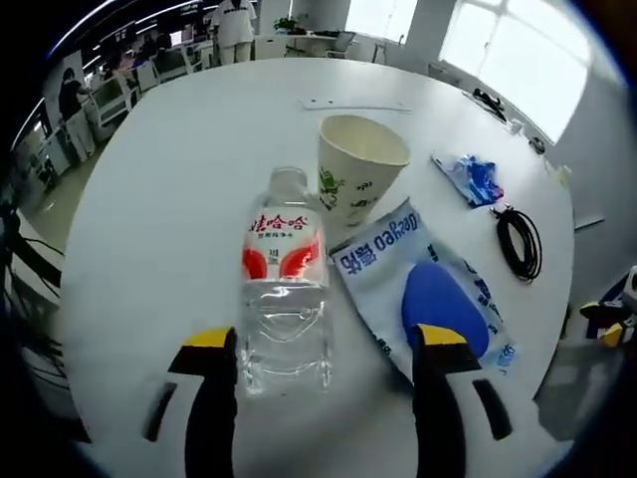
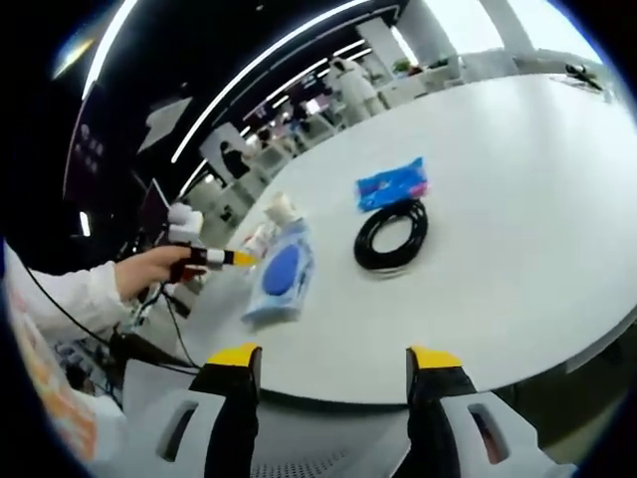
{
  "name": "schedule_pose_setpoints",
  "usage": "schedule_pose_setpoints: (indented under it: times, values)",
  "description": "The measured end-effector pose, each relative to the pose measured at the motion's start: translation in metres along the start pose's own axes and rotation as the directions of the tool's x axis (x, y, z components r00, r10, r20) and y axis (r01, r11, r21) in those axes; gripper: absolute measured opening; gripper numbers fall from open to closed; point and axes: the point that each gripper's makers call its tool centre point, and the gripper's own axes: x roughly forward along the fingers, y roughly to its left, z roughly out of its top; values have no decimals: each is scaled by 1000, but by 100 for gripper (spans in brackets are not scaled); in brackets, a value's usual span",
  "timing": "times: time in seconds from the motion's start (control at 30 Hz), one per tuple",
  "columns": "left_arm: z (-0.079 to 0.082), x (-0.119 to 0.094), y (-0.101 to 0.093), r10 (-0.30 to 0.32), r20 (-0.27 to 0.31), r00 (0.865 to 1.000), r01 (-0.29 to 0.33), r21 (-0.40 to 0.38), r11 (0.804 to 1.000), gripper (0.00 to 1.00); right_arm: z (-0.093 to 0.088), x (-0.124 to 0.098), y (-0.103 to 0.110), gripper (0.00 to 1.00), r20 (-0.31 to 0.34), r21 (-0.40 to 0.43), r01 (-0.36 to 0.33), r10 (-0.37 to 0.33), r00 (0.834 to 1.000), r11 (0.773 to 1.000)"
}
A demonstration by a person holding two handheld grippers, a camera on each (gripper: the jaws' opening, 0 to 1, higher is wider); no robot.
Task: Arrange the tabletop items into an orderly group along one side of the table until the central work area is clear of visible clutter.
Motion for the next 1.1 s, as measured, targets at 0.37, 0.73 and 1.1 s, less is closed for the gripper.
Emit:
schedule_pose_setpoints:
  times: [0.37, 0.73, 1.1]
  values:
    - [0, 12, 14, 73, 5, 997, -73, 37, 997, 60, -1, 0, 1, 59, 2, 14, 6, -6, 1000, 1000]
    - [7, 11, 21, 85, 79, 993, -85, 6, 996, 44, 0, 1, 1, 57, -4, 5, 0, 0, 1000, 1000]
    - [13, -12, 15, 46, 186, 981, -11, -188, 982, 41, 1, 7, 0, 55, -26, -32, -17, 16, 1000, 999]
